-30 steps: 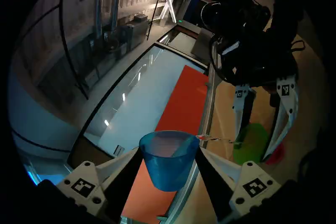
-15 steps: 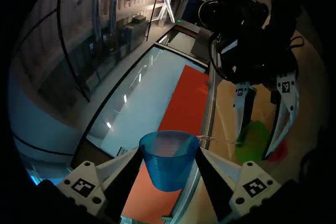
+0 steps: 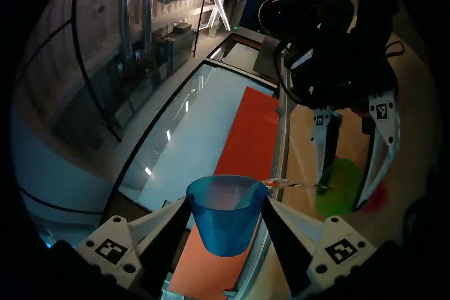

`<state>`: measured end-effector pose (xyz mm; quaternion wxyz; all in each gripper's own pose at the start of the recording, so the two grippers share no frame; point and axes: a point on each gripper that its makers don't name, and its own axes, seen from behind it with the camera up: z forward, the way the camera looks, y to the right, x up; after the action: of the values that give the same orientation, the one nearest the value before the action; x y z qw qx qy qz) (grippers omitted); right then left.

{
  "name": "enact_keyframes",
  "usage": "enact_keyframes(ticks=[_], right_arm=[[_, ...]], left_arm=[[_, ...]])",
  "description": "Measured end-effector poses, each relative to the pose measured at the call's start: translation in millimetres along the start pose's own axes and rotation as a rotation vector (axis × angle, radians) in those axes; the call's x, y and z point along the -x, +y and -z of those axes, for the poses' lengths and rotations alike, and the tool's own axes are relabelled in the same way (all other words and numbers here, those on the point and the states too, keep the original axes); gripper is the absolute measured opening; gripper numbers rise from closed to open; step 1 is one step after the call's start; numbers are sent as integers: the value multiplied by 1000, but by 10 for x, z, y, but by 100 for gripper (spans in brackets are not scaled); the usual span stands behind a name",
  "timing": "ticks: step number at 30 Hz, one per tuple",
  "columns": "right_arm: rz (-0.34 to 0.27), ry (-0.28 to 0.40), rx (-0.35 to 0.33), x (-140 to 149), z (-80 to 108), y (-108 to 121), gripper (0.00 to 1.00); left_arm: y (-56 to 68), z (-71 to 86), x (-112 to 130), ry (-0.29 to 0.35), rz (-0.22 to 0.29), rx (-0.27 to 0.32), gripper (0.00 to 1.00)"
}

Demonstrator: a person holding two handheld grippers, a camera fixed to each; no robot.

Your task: Pour water

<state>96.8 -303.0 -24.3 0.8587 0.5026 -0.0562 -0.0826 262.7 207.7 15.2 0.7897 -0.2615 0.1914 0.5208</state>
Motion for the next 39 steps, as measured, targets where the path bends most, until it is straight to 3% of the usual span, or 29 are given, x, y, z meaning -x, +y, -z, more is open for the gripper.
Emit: enact_keyframes(ticks=[39], right_arm=[[12, 2, 1, -14, 22, -4, 91]], left_arm=[[-42, 0, -93, 5, -94, -4, 86]])
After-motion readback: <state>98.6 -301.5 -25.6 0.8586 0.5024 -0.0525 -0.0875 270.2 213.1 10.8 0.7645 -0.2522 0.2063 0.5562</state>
